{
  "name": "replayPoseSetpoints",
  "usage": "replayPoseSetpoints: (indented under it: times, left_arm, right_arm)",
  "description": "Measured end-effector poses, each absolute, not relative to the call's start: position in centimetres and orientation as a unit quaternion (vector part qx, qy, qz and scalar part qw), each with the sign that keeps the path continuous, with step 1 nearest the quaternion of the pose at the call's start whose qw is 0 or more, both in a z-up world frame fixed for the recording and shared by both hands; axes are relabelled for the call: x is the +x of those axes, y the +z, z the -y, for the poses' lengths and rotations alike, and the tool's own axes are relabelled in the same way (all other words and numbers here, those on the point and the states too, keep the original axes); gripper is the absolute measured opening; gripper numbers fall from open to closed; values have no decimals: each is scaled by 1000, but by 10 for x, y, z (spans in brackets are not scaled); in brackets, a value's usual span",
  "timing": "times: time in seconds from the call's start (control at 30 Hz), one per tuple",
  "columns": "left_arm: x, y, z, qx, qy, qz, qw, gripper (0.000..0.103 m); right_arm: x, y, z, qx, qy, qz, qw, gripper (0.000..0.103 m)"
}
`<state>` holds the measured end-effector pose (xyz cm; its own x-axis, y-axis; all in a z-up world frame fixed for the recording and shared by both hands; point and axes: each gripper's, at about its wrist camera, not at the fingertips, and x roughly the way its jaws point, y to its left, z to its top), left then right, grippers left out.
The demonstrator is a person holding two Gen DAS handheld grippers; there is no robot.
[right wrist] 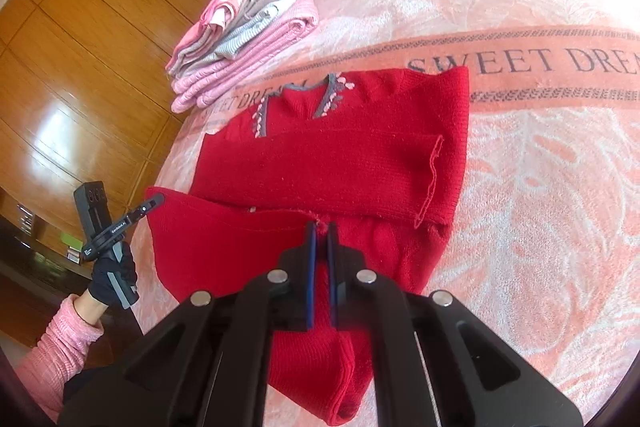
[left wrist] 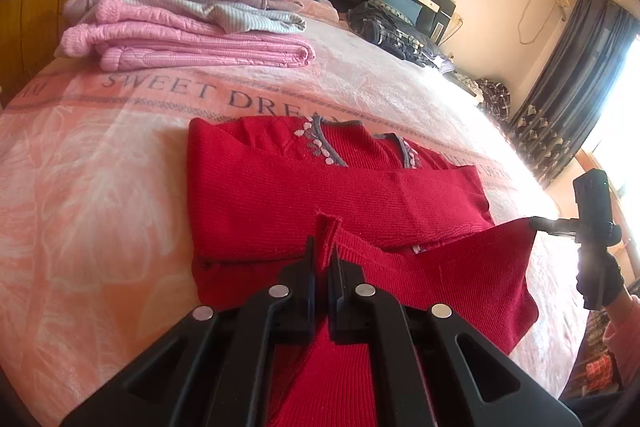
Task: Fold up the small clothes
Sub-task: 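Lay the hem over the collar and open both tools, then pinch the folded edge with both tools to straighten it, then release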
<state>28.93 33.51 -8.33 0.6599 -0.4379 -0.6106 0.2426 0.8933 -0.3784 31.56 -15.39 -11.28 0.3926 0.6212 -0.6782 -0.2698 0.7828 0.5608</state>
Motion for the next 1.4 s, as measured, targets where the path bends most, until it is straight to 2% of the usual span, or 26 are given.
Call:
replayPoseSetpoints:
  times: [0.23, 0.47, 0.6, 0.87, 0.97, 1.03, 1.13, 1.3, 1.4]
  left_arm:
    - [314, -42, -331, -117, -164, -325, 924, 3]
    - [387, -6, -312, -76, -124, -282, 949, 4]
    - [439, -33, -304, -85, -102, -305, 943, 4]
    - [491, -130, -280, -51, -69, -389, 917, 4]
    - [490, -135, -289, -70, -65, -399, 912, 10]
    - [484, -123, -300, -81, -54, -392, 915, 17]
    - [468, -96, -318, -90, -40, -381, 919, 23]
    - [401, -61, -329, -92, -55, -383, 917, 23]
    - [348, -62, -319, -72, -87, -401, 909, 23]
  right_arm:
    - [332, -87, 165, 195, 245, -457, 833, 3]
    - [403, -59, 175, 196, 186, -431, 861, 3]
    - [449, -74, 175, 196, 145, -430, 869, 3]
    - [500, -156, 153, 160, 83, -480, 859, 4]
    - [500, -167, 150, 153, 70, -487, 857, 11]
    - [491, -164, 154, 159, 74, -486, 856, 18]
    - [469, -143, 167, 162, 79, -481, 858, 22]
    - [402, -111, 179, 165, 123, -507, 837, 27]
    - [353, -112, 173, 134, 147, -529, 825, 39]
